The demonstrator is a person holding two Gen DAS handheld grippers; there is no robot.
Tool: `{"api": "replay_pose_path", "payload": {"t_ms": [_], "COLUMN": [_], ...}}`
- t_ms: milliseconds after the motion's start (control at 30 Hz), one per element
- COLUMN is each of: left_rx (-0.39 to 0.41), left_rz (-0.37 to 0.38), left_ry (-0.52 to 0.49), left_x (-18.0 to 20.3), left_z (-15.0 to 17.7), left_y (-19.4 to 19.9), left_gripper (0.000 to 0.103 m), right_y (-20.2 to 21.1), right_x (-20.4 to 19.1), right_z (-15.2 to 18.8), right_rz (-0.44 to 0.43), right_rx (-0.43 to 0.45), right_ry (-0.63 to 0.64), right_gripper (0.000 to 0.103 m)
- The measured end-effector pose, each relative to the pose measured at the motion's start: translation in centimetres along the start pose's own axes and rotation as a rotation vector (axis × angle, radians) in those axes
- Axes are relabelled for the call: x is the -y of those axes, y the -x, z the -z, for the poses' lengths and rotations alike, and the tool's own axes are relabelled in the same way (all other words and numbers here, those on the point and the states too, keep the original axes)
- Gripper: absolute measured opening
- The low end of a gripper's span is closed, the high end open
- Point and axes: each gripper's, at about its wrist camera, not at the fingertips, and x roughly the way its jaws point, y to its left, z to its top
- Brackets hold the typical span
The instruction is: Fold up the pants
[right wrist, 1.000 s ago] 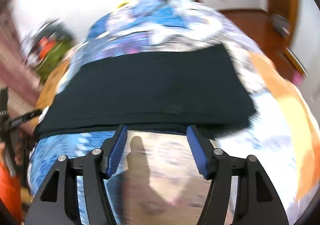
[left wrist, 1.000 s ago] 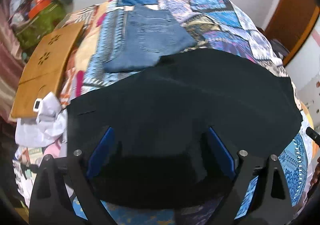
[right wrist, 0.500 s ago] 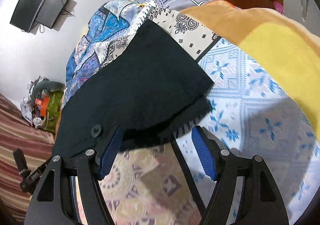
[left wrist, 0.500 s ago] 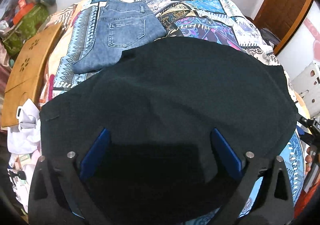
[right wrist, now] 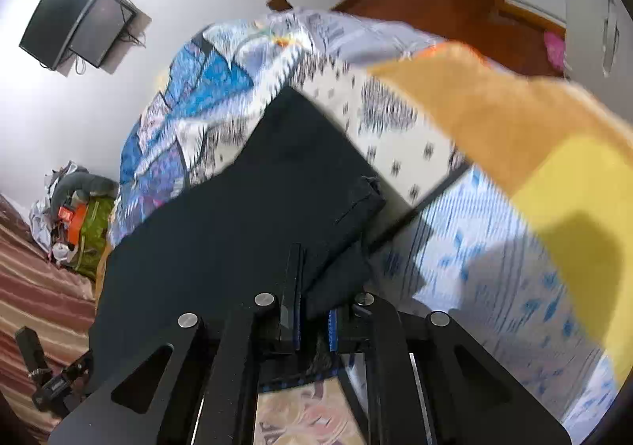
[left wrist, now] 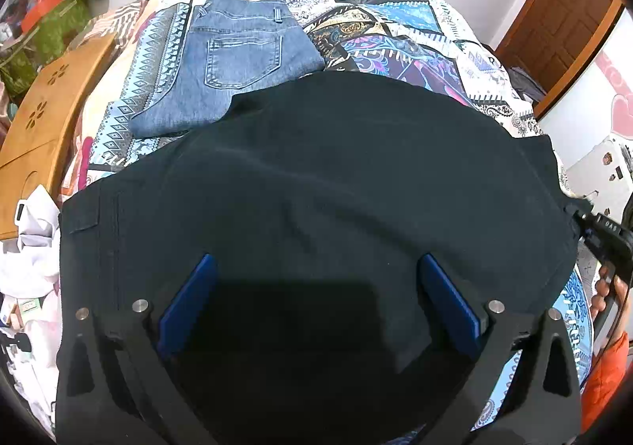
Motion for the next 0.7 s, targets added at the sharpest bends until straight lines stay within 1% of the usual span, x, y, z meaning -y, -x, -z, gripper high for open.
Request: {"api": "replay_pose_path", "payload": {"t_ms": [100, 200, 333, 467, 567, 700], "left_rx": [0.001, 0.003, 0.005, 0.051, 0.088, 0.136], "left_rz": [0.0, -0.003, -0.012, -0.015, -0.006, -0.026], "left_ry": [0.0, -0.001, 0.0, 0.02, 0.046, 0.066], "left_x": [0.0, 0.0, -0.1, -0.8, -1.9, -3.6], "left_z": [0.0, 0.0, 0.1, 0.3, 0.7, 1.6], "left_y": [0.0, 0.1, 0.5, 2.3, 4.1, 6.7], "left_gripper": [0.103, 0.103, 0.103, 0.103, 0.103, 0.103], "right_y": [1.3, 3.2, 5.7, 8.0, 9.3, 9.4], "right_x": [-0.7, -2.6, -7.1, -11.9, -15.5, -20.3], "right_z": [-1.5, -3.1, -4.9, -6.0, -6.2, -5.6], "right_rz": [-0.008, -0.026, -0.053, -0.118, -0.162, -0.221], "right_rx": [0.043, 0.096, 0.157, 0.199, 0.22, 0.217], "right_ry": [0.025, 0.06, 0.162, 0.257, 0.329, 0.415], "right_gripper": [0.007, 0.007, 0.007, 0.007, 0.007, 0.007]}}
